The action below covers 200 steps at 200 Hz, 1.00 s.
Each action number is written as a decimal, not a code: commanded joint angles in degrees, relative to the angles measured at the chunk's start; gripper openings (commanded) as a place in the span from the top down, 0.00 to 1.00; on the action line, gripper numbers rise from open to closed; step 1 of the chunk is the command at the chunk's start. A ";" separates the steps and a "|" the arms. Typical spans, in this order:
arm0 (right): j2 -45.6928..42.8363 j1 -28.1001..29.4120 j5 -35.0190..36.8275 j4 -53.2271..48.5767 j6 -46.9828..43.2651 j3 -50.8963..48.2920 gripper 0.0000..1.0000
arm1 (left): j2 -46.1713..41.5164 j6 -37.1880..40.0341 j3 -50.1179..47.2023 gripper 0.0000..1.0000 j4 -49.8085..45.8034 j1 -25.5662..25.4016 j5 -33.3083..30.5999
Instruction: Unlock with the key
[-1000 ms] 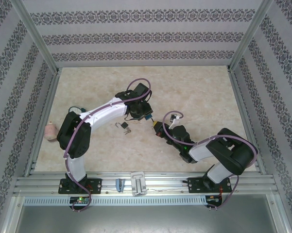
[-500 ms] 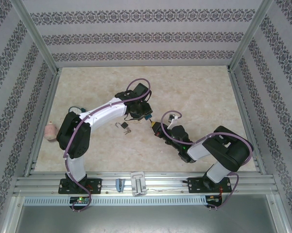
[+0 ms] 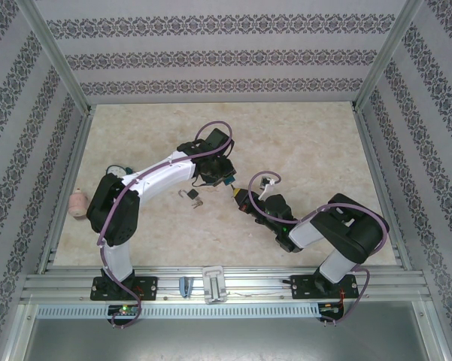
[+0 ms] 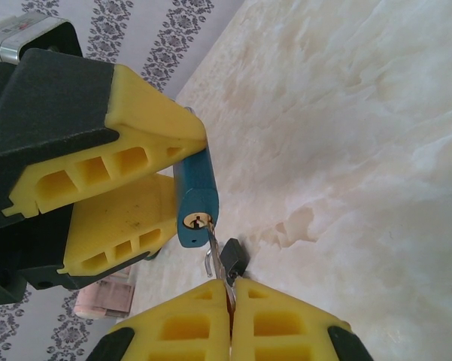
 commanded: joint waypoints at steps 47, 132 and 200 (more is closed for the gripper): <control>-0.22 0.58 -0.30 4.31 0.37 0.64 1.00 | -2.15 -0.03 -0.33 0.67 1.04 0.32 1.56; 0.69 -0.31 -0.15 4.35 0.86 1.24 1.00 | -2.38 -0.29 -0.60 0.67 1.50 0.19 2.35; 0.25 -1.10 1.36 -0.85 5.00 2.44 1.00 | -2.05 -0.03 0.70 0.68 0.60 -0.67 1.75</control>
